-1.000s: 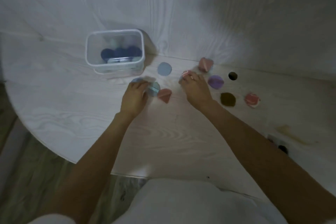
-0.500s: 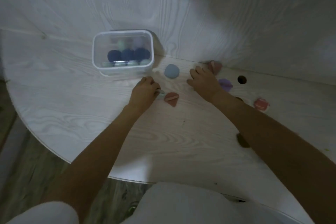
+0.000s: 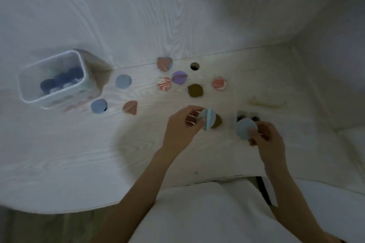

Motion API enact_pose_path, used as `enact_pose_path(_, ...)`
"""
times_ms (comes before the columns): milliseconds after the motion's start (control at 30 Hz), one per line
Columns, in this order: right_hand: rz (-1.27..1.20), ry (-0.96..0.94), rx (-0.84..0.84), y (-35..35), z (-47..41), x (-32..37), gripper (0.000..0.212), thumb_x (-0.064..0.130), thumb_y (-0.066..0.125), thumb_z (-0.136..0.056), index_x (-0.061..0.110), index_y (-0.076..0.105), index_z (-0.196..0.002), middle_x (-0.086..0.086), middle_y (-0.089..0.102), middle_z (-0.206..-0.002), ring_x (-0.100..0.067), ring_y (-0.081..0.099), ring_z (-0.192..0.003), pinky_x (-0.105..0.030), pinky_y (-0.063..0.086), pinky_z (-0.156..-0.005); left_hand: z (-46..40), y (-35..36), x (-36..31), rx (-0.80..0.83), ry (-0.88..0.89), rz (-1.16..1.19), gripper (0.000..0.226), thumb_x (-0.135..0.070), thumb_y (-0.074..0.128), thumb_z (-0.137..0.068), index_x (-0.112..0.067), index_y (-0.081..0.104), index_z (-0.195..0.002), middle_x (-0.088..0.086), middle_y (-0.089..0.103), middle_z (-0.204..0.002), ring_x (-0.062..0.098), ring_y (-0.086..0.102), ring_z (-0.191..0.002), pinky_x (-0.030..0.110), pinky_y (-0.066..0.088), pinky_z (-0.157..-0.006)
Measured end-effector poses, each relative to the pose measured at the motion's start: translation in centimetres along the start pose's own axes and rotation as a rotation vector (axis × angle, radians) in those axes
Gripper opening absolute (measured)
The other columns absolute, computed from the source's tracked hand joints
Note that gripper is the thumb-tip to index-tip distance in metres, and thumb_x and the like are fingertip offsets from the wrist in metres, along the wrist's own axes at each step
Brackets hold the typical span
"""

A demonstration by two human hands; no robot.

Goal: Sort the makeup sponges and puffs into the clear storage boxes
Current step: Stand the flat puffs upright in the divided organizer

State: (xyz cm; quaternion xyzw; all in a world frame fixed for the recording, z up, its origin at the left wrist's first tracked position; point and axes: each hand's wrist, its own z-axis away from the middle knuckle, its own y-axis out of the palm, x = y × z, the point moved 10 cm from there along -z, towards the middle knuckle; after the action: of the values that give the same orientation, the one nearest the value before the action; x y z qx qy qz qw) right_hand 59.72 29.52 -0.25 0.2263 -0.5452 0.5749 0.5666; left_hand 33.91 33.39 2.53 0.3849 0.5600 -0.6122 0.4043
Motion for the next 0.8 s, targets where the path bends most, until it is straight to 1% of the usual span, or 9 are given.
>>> enact_pose_path(100, 0.023, 0.026, -0.154, -6.4, 0.0, -3.1, 0.013, 0.018, 0.059, -0.091, 0.013, 0.057, -0.102, -0.013, 0.066, -0.094, -0.019, 0.060, -0.068, -0.026, 0.049, -0.061, -0.4, 7.2, -3.1, 0.153, 0.103, -0.109, 0.016, -0.015, 0.072, -0.079, -0.014, 0.068, -0.095, -0.009, 0.064, -0.082, 0.002, 0.058, -0.069, 0.009, 0.045, -0.066)
enact_pose_path(200, 0.019, 0.027, -0.238, -10.5, 0.1, -4.9, 0.011, 0.018, 0.058, -0.092, 0.015, 0.057, -0.102, -0.013, 0.065, -0.095, -0.020, 0.060, -0.069, -0.027, 0.047, -0.060, -1.3, 11.9, -6.2, 0.206, 0.244, -0.240, 0.013, -0.020, 0.072, -0.080, -0.018, 0.068, -0.092, -0.012, 0.065, -0.082, 0.001, 0.057, -0.071, 0.010, 0.044, -0.064)
enact_pose_path(300, 0.002, 0.008, -0.264, -13.3, -0.1, -5.8, 0.009, 0.015, 0.059, -0.091, 0.017, 0.058, -0.100, -0.009, 0.064, -0.094, -0.023, 0.060, -0.078, -0.031, 0.047, -0.066, -1.9, 16.2, -10.4, 0.252, 0.595, -0.479, 0.007, -0.017, 0.069, -0.079, -0.019, 0.069, -0.086, -0.004, 0.068, -0.080, 0.014, 0.060, -0.069, 0.013, 0.039, -0.062)
enact_pose_path(367, 0.000, -0.011, -0.272, -14.5, -0.5, -5.9, 0.009, 0.014, 0.060, -0.090, 0.018, 0.059, -0.099, -0.006, 0.064, -0.092, -0.023, 0.060, -0.081, -0.033, 0.048, -0.069, -2.2, 19.0, -12.4, 0.328, 0.832, -0.598, 0.007, -0.014, 0.067, -0.076, -0.018, 0.071, -0.081, -0.002, 0.069, -0.080, 0.019, 0.061, -0.071, 0.018, 0.043, -0.059)
enact_pose_path(467, -0.029, -0.031, -0.279, -15.6, -1.5, -6.0, 0.009, 0.014, 0.060, -0.090, 0.019, 0.058, -0.097, -0.004, 0.064, -0.091, -0.020, 0.059, -0.078, -0.029, 0.048, -0.067, -2.9, 22.2, -13.3, 0.479, 1.016, -0.690, 0.008, -0.009, 0.073, -0.074, -0.016, 0.072, -0.077, 0.000, 0.069, -0.080, 0.022, 0.063, -0.075, 0.025, 0.051, -0.056)
enact_pose_path(567, -0.048, -0.056, -0.285, -16.1, -2.5, -6.0, 0.009, 0.015, 0.061, -0.089, 0.018, 0.058, -0.097, -0.001, 0.063, -0.089, -0.011, 0.058, -0.073, -0.016, 0.047, -0.061, -2.9, 24.6, -12.5, 0.587, 1.061, -0.750, 0.015, -0.004, 0.078, -0.068, -0.016, 0.072, -0.076, -0.001, 0.070, -0.083, 0.022, 0.064, -0.079, 0.025, 0.053, -0.054)
enact_pose_path(633, -0.050, -0.068, -0.265, -15.8, -3.1, -6.1, 0.008, 0.015, 0.061, -0.089, 0.018, 0.058, -0.096, 0.002, 0.062, -0.086, -0.001, 0.058, -0.069, -0.012, 0.046, -0.059, -2.8, 25.7, -11.8, 0.622, 1.038, -0.753, 0.019, -0.001, 0.079, -0.064, -0.015, 0.073, -0.075, 0.001, 0.070, -0.082, 0.022, 0.064, -0.077, 0.027, 0.054, -0.053)
enact_pose_path(733, -0.081, -0.075, -0.233, -15.0, -4.2, -6.1, 0.008, 0.013, 0.062, -0.089, 0.019, 0.058, -0.094, 0.009, 0.061, -0.084, 0.006, 0.056, -0.065, -0.011, 0.044, -0.058, -2.7, 26.7, -10.5, 0.651, 1.003, -0.768, 0.015, -0.001, 0.078, -0.066, -0.013, 0.073, -0.074, 0.004, 0.071, -0.082, 0.024, 0.065, -0.075, 0.026, 0.054, -0.054)
enact_pose_path(800, -0.107, -0.075, -0.218, -14.5, -4.9, -6.0, 0.008, 0.014, 0.062, -0.089, 0.019, 0.058, -0.094, 0.011, 0.061, -0.085, 0.004, 0.056, -0.067, -0.017, 0.047, -0.062, -2.7, 27.4, -9.1, 0.689, 0.915, -0.801, 0.013, -0.002, 0.070, -0.074, -0.010, 0.074, -0.083, 0.008, 0.071, -0.091, 0.027, 0.066, -0.082, 0.030, 0.054, -0.063)
